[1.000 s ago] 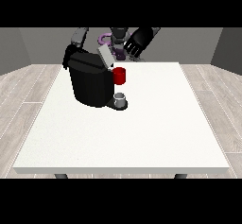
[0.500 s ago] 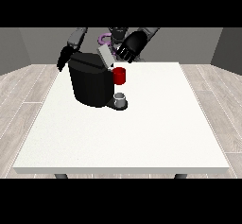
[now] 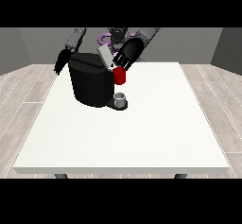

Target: Insert the coffee pod into the coffee machine and close the lid

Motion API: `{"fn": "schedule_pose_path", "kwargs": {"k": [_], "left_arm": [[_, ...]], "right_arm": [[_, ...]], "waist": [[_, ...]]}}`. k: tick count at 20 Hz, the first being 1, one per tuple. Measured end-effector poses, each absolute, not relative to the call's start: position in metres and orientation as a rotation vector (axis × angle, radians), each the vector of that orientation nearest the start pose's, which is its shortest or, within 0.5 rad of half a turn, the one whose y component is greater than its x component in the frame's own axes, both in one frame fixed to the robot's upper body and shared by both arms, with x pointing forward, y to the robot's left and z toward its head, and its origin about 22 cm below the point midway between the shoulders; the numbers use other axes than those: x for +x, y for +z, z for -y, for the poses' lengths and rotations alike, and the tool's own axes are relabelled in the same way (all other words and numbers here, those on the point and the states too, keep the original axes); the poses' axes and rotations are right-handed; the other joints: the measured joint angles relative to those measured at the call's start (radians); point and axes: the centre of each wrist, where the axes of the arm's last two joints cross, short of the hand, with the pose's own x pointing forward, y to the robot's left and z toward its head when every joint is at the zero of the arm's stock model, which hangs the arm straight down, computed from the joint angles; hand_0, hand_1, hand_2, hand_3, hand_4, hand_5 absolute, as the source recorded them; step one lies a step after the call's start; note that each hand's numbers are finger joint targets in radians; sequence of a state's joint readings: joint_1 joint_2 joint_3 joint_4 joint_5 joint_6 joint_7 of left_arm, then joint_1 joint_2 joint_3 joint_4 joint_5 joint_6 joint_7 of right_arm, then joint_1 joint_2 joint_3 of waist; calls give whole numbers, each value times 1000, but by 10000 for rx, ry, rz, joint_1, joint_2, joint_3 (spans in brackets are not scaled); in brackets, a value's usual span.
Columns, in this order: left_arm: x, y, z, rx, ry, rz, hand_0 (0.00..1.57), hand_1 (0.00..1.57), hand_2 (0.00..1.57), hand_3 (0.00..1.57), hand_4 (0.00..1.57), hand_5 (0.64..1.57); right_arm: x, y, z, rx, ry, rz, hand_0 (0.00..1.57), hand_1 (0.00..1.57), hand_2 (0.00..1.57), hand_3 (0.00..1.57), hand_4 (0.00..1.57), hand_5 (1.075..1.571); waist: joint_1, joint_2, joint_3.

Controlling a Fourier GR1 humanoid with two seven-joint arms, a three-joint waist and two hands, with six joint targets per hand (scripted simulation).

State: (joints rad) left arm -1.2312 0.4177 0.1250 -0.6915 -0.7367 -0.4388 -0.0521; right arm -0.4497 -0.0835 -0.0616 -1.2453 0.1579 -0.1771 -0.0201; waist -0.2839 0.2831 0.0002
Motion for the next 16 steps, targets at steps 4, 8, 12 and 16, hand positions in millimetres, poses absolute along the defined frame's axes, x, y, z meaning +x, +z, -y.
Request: {"fn": "schedule_pose_path", "kwargs": {"k": [4,8,12,16], "left_arm": [[460,265,-241,6046,-11227,15381,1200,1200,1245,1209,439,1571],[462,262,-228,5903,-11396,15471,1196,1196,1252,1201,418,1571],[462,267,-231,6134,-11273,15615,1204,1204,1255,1198,411,1571],[462,275,-236,6276,-11240,15627,1225,1225,1261,1206,376,1571]], "right_arm": [[344,45,215,-2484,1173,16931,0,0,0,0,0,1571],[346,43,215,-2586,1053,16953,0,0,0,0,100,1571],[348,48,212,-2552,1173,17131,0,0,0,0,0,1571],[351,53,216,-2530,1172,17036,0,0,0,0,0,1571]], "waist": [[-30,-5,1],[50,24,-1],[-57,230,-2],[-136,217,-2]]}}
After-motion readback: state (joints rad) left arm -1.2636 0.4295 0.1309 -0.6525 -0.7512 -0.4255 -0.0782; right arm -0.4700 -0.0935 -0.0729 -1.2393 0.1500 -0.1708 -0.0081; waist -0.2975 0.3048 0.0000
